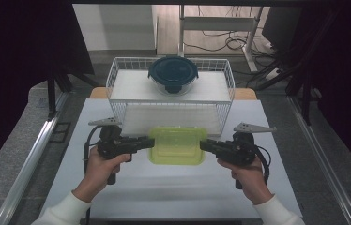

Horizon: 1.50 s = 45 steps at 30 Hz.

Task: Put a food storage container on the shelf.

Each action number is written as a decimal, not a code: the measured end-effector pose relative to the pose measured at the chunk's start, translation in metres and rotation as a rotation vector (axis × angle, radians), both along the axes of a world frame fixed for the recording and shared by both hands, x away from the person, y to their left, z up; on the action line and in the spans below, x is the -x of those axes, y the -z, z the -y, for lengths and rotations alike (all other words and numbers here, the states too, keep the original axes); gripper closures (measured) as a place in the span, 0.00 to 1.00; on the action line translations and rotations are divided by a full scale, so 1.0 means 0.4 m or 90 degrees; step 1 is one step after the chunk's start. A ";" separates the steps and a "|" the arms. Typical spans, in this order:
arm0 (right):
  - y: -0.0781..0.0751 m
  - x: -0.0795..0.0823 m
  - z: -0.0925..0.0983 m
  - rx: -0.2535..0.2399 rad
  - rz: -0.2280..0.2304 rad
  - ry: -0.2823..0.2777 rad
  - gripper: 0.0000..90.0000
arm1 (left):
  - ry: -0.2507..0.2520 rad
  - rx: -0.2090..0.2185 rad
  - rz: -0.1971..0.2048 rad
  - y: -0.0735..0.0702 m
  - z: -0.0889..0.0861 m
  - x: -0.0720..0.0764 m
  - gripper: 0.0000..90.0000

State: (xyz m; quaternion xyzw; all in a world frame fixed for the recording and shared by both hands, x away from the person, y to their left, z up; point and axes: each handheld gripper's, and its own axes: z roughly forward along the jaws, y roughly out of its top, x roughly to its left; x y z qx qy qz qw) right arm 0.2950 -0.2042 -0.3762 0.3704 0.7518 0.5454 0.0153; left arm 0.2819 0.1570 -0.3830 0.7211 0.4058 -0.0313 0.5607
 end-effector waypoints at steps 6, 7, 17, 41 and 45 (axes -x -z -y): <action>-0.038 -0.008 -0.001 -0.005 0.018 -0.001 0.88 | 0.000 0.008 0.006 -0.030 -0.005 -0.015 0.87; -0.042 -0.010 -0.002 -0.006 0.019 -0.001 0.88 | 0.000 0.010 0.007 -0.033 -0.006 -0.018 0.87; -0.081 -0.029 -0.007 -0.005 0.033 -0.003 0.88 | -0.004 0.014 0.018 -0.065 -0.010 -0.037 0.87; -0.210 -0.086 -0.016 -0.017 0.078 0.007 0.87 | -0.011 0.006 0.052 -0.209 -0.017 -0.116 0.88; -0.247 -0.113 -0.018 -0.031 0.079 0.005 0.87 | -0.011 0.009 0.056 -0.248 -0.023 -0.143 0.88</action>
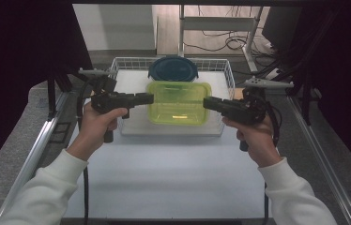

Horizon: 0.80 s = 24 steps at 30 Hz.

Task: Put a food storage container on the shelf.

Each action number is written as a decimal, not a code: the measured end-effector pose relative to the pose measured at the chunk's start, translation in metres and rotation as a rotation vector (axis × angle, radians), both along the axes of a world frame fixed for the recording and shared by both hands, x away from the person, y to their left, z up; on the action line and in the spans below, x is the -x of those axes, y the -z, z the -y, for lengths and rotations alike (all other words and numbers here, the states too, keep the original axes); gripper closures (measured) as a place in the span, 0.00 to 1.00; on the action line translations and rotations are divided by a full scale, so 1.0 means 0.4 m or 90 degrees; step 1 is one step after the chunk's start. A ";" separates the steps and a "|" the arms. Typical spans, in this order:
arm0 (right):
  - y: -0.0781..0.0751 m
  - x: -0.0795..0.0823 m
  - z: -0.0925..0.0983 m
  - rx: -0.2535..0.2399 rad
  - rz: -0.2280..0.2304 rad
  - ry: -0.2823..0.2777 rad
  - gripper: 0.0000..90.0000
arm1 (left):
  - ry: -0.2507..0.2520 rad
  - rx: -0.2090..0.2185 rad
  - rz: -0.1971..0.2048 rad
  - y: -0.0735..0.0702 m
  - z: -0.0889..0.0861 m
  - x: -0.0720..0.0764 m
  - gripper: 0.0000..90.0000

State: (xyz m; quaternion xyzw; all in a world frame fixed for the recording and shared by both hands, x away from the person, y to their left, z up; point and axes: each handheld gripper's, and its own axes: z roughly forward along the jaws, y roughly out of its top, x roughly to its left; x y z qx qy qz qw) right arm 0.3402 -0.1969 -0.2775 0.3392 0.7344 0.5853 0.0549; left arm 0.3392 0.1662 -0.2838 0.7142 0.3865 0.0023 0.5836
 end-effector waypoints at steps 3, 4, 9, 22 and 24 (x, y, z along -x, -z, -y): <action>-0.027 -0.021 -0.007 0.003 0.005 0.001 0.88 | -0.003 0.001 0.001 -0.024 -0.006 -0.021 0.88; -0.037 -0.028 -0.010 0.007 0.005 0.002 0.88 | -0.005 0.002 0.000 -0.031 -0.009 -0.029 0.88; -0.081 -0.073 -0.025 0.007 0.004 0.002 0.88 | -0.011 0.016 -0.008 -0.060 -0.022 -0.070 0.89; -0.146 -0.197 -0.059 0.017 -0.021 0.016 0.88 | -0.032 0.042 -0.041 -0.102 -0.047 -0.183 0.89; -0.146 -0.212 -0.061 0.017 -0.025 0.020 0.88 | -0.035 0.038 -0.047 -0.104 -0.047 -0.204 0.89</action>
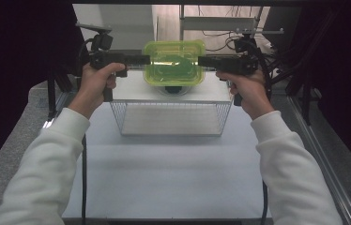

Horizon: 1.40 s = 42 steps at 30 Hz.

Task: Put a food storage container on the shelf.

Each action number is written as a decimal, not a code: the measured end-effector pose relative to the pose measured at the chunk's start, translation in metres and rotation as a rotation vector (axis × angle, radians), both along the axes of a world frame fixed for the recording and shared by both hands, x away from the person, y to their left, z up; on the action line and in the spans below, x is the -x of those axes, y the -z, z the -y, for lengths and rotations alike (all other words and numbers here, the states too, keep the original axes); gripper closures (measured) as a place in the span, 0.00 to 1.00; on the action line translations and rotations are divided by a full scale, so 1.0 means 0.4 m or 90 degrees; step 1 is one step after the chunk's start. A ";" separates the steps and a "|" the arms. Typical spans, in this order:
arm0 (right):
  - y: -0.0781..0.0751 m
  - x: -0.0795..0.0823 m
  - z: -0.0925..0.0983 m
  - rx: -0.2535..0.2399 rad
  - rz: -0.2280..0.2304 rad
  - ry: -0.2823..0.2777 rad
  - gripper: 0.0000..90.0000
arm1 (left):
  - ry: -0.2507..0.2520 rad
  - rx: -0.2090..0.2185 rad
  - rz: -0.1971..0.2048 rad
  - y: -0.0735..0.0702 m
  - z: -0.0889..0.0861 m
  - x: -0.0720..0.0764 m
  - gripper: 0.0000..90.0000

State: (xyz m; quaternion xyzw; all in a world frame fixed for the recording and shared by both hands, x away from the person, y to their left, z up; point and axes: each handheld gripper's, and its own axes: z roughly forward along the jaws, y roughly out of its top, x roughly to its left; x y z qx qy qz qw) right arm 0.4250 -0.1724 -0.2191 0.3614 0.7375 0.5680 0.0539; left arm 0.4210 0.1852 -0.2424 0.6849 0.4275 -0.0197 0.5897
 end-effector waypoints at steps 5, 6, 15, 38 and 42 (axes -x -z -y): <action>0.015 -0.038 -0.004 -0.008 -0.027 0.004 0.88 | -0.011 -0.001 -0.021 0.012 -0.003 -0.036 0.89; 0.019 -0.046 -0.005 -0.009 -0.035 0.006 0.88 | -0.015 0.001 -0.029 0.018 -0.003 -0.044 0.89; 0.063 -0.121 -0.014 -0.019 -0.105 0.030 0.88 | -0.034 0.019 -0.072 0.054 -0.003 -0.104 0.88; 0.119 -0.236 -0.024 -0.087 -0.206 0.074 0.76 | -0.077 0.078 -0.135 0.109 -0.005 -0.191 0.80; 0.123 -0.236 -0.029 -0.081 -0.198 0.078 0.66 | -0.112 0.064 -0.123 0.114 0.001 -0.192 0.65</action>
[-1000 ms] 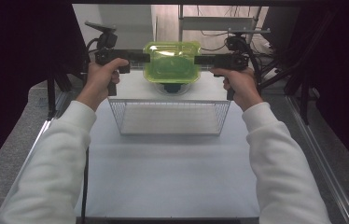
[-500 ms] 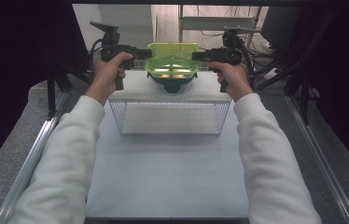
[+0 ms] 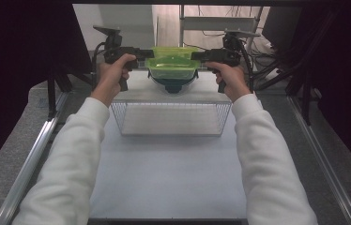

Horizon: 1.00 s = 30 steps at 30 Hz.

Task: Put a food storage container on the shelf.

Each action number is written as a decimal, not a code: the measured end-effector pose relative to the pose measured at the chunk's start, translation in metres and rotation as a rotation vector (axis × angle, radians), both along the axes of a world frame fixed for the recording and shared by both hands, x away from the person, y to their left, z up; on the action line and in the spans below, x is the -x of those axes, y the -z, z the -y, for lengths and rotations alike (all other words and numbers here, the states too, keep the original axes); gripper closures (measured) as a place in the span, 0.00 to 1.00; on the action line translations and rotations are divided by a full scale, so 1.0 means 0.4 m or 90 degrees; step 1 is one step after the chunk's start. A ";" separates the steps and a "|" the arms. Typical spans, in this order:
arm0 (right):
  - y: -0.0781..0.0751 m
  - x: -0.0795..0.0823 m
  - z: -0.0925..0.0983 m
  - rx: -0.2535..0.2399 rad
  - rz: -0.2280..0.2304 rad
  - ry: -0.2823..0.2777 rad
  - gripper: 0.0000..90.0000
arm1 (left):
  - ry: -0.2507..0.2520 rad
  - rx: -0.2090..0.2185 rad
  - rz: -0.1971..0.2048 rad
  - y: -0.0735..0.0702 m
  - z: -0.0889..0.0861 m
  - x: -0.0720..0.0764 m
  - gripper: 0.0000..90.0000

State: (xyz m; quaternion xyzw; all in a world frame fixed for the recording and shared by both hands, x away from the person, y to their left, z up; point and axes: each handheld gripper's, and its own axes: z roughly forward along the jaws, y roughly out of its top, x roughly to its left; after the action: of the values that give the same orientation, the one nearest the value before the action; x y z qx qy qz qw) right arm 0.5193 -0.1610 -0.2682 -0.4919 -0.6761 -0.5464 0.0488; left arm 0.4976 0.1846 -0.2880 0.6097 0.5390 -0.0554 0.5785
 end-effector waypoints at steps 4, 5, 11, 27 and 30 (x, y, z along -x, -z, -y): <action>-0.001 0.001 -0.001 0.022 0.032 0.020 0.41 | -0.023 0.012 0.018 -0.002 -0.009 0.002 0.42; -0.003 0.005 0.002 0.016 0.044 0.023 0.37 | -0.023 0.015 0.025 -0.006 -0.012 0.006 0.37; -0.019 0.057 0.028 -0.001 0.122 0.021 0.28 | -0.010 0.008 0.080 -0.036 -0.035 0.059 0.27; 0.022 0.254 0.166 0.094 0.226 -0.030 0.30 | 0.044 -0.088 0.176 0.013 -0.073 0.289 0.26; 0.048 0.290 0.181 0.113 0.234 -0.037 0.30 | 0.050 -0.114 0.189 0.038 -0.071 0.332 0.26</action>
State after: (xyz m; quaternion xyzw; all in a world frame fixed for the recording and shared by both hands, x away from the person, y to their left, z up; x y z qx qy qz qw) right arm 0.4031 -0.2334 -0.2873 -0.3665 -0.7330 -0.5636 -0.1034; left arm 0.3647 0.2130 -0.3031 0.6806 0.4265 0.0608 0.5926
